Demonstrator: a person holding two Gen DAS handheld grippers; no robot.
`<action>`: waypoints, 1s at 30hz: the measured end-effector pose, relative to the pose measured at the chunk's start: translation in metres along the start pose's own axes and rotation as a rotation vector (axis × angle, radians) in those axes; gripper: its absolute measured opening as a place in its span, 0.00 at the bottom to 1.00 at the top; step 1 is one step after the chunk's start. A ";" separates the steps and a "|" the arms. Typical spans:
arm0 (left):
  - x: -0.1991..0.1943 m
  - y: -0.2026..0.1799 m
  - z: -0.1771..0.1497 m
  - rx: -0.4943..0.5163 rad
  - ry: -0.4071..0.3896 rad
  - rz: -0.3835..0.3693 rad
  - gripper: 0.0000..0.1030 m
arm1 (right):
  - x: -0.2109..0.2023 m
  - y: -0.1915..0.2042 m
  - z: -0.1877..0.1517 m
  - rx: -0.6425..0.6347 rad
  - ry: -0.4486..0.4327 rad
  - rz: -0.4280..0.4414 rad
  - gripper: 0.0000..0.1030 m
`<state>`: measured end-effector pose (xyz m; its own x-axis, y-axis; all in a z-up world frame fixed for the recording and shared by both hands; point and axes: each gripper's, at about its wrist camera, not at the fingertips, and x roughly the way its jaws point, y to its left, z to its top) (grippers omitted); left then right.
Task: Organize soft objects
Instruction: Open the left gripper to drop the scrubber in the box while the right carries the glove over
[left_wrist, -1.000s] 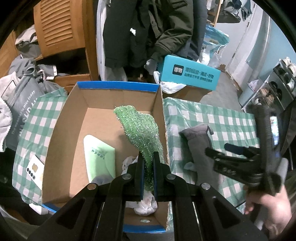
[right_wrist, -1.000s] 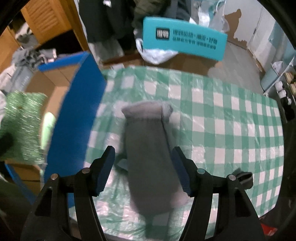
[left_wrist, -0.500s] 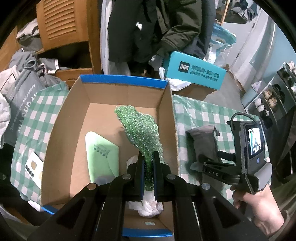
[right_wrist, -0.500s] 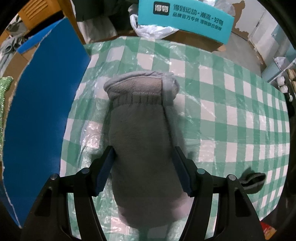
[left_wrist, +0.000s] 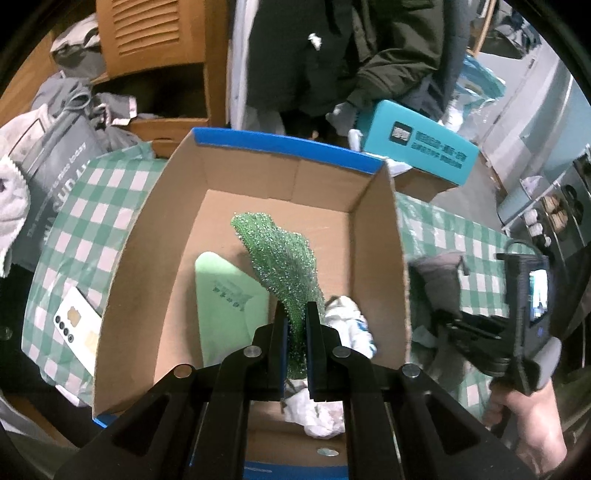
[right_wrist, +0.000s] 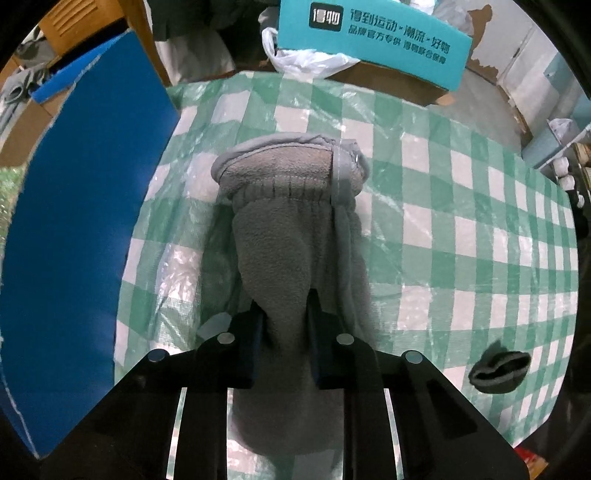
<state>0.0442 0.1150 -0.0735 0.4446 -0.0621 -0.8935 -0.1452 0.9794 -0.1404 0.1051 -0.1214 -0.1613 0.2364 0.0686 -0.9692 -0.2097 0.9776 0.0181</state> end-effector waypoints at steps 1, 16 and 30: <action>0.001 0.002 0.000 -0.009 0.007 0.003 0.12 | -0.003 -0.001 0.001 0.002 -0.005 0.001 0.16; -0.006 0.017 -0.003 -0.007 -0.006 0.082 0.48 | -0.067 0.026 0.010 -0.029 -0.118 0.051 0.16; -0.015 0.036 -0.006 -0.028 -0.015 0.128 0.49 | -0.114 0.070 0.022 -0.120 -0.184 0.162 0.16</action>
<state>0.0271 0.1497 -0.0680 0.4344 0.0661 -0.8983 -0.2265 0.9733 -0.0379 0.0846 -0.0563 -0.0443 0.3566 0.2678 -0.8950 -0.3667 0.9213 0.1295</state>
